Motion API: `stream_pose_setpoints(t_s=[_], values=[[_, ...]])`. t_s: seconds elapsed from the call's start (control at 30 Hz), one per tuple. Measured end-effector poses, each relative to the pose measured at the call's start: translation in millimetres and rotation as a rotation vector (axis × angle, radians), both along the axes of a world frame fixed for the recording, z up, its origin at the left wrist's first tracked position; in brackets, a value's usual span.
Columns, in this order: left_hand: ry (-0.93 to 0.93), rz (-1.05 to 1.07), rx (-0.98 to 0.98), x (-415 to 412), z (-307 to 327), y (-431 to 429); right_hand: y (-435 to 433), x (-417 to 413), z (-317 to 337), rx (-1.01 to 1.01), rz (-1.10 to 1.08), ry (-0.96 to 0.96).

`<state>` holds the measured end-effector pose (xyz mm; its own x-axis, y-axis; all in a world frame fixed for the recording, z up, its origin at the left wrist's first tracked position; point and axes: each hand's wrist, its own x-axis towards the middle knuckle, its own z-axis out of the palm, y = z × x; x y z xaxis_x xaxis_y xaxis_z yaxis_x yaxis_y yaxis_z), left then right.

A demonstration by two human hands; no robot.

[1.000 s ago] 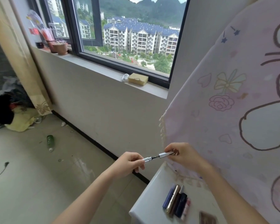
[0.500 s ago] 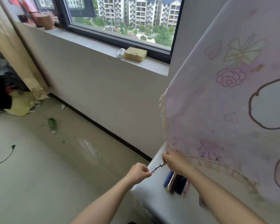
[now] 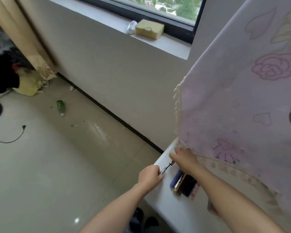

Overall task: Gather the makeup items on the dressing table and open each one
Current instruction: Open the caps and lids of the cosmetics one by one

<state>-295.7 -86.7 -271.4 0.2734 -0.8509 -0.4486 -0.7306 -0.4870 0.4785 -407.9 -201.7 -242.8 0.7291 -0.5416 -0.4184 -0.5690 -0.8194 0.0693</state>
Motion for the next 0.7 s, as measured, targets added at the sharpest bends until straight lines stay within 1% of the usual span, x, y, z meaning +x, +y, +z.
stream_pose_setpoints(t_s=[0.1, 0.33, 0.4, 0.43, 0.47, 0.5, 0.53, 0.57, 0.63, 0.7], values=[[-0.068, -0.013, -0.012, -5, -4, -2, -1, 0, -2, 0.020, -0.003, -0.027], [-0.110, -0.024, -0.030, -16, -6, -2, -6, -4, -8, 0.026, -0.005, 0.028], [-0.128, -0.034, -0.022, -18, -6, -2, -6, -5, -10, -0.034, 0.024, -0.036], [-0.134, -0.046, -0.022, -19, -6, -2, -7, -7, -8, -0.055, 0.014, -0.025], [-0.154, -0.055, -0.016, -19, -7, -2, -8, -10, -8, -0.043, -0.014, -0.042], [-0.177, -0.057, -0.039, -19, -6, -1, -7, -11, -8, 0.036, -0.054, -0.072], [-0.228, -0.049, -0.109, -18, -5, 1, -8, -15, -12, 0.056, -0.108, -0.131], [-0.283, -0.061, -0.174, -17, -3, 2, -9, -20, -12, 0.106, -0.185, -0.148], [-0.303, -0.160, -0.156, -18, 3, 3, -13, -29, -11, 0.147, -0.362, -0.191], [-0.300, -0.208, -0.156, -23, -2, 1, -17, -37, -11, 0.148, -0.457, -0.217]])
